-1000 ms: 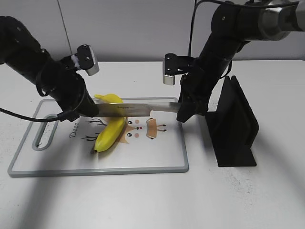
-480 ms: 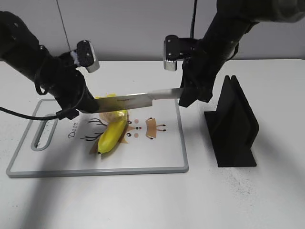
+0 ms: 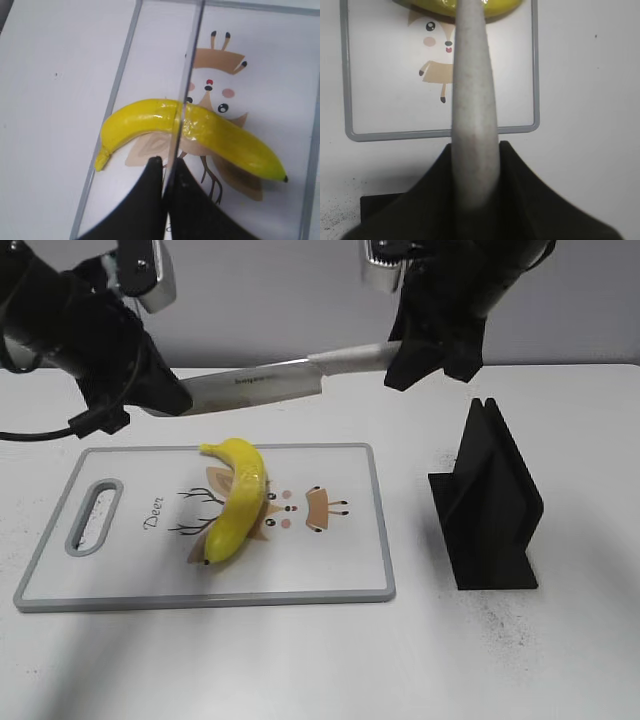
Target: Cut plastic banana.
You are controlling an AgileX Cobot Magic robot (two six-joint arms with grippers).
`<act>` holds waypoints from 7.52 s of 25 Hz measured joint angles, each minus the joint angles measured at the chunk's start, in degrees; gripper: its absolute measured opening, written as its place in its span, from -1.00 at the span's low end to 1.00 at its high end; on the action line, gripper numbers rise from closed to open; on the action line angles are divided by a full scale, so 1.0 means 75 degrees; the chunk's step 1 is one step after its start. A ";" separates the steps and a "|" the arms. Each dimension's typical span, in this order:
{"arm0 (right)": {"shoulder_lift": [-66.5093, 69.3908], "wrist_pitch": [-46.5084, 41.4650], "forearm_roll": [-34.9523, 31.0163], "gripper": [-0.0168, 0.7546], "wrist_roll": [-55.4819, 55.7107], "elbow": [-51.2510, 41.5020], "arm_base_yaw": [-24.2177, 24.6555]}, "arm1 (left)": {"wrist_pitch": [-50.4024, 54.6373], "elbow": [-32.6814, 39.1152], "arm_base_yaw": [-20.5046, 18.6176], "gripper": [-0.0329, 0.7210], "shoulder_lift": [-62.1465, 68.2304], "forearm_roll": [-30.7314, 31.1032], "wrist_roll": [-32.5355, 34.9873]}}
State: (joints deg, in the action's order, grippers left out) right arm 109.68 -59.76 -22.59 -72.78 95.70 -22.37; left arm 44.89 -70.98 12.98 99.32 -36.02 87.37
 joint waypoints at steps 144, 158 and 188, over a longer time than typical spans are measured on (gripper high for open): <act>-0.3589 0.2055 0.3013 -0.45 1.2532 -0.5240 0.0073 | 0.2449 0.5803 -0.2027 0.41 -1.3280 0.3299 -0.9486; -0.4704 0.1211 0.3013 0.72 1.1757 -0.5257 0.0073 | 0.2457 0.5803 -0.2020 0.41 -1.3280 0.3299 -0.9486; -1.3059 0.0052 0.3499 0.52 0.9703 -0.8922 0.0073 | 0.2465 0.5803 -0.1576 0.41 -1.3280 0.3263 -0.9486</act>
State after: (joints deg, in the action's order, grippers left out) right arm 11.73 -59.37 3.65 0.00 28.79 -21.82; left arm 63.38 -27.46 1.16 -0.28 -11.56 16.22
